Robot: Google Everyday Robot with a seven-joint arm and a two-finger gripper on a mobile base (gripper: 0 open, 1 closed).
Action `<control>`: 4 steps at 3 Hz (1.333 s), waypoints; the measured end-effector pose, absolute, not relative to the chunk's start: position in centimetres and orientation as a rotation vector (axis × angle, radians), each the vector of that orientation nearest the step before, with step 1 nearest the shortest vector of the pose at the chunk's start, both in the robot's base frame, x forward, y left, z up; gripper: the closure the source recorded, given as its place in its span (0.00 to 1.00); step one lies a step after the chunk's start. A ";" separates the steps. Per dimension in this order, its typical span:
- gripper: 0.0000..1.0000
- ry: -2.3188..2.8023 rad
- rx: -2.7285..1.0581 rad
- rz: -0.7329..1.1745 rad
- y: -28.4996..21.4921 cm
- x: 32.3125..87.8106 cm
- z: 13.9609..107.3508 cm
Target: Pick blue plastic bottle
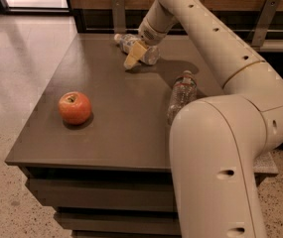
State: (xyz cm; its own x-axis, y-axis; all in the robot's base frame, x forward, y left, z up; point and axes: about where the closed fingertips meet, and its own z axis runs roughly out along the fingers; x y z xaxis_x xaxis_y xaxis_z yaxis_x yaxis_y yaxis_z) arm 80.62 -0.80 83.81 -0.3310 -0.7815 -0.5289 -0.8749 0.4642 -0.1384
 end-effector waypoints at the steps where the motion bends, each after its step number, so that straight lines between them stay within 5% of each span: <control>1: 0.39 2.194 -1.388 0.245 -0.3 81.0 83.0; 3: 0.86 2.183 -1.396 0.252 -0.2 81.5 83.1; 4: 1.00 2.156 -1.395 0.251 -0.3 81.6 84.0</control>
Offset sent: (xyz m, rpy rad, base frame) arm 0.0143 0.0017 -0.0023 0.0028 0.0177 0.0143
